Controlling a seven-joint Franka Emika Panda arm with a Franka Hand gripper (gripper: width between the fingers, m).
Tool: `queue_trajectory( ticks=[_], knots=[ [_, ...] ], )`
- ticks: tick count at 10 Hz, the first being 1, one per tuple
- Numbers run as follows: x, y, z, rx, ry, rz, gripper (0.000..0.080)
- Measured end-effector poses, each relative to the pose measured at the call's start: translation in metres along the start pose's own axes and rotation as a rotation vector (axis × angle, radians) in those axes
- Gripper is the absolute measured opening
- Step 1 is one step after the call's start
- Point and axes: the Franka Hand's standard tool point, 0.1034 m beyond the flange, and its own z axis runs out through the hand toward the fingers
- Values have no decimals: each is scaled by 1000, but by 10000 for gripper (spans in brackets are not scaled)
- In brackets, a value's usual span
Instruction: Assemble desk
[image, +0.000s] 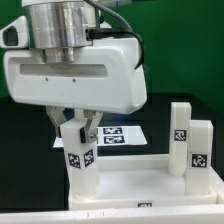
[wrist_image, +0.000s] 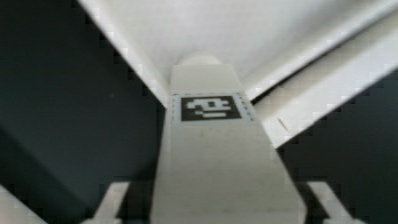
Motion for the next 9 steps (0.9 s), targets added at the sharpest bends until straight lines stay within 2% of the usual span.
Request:
queue_trajectory(
  ticks=[1, 3, 4, 6, 7, 8, 9],
  knots=[
    [0, 0, 0, 0, 4, 91, 287],
    [-3, -7, 1, 36, 13, 440, 287],
    [-4, -7, 1, 44, 6, 561, 287],
    [-5, -9, 1, 45, 3, 712, 287],
    [-5, -8, 2, 45, 4, 695, 287],
    [-7, -9, 3, 33, 10, 615, 360],
    [-12, -11, 5, 9, 18, 501, 547]
  ],
)
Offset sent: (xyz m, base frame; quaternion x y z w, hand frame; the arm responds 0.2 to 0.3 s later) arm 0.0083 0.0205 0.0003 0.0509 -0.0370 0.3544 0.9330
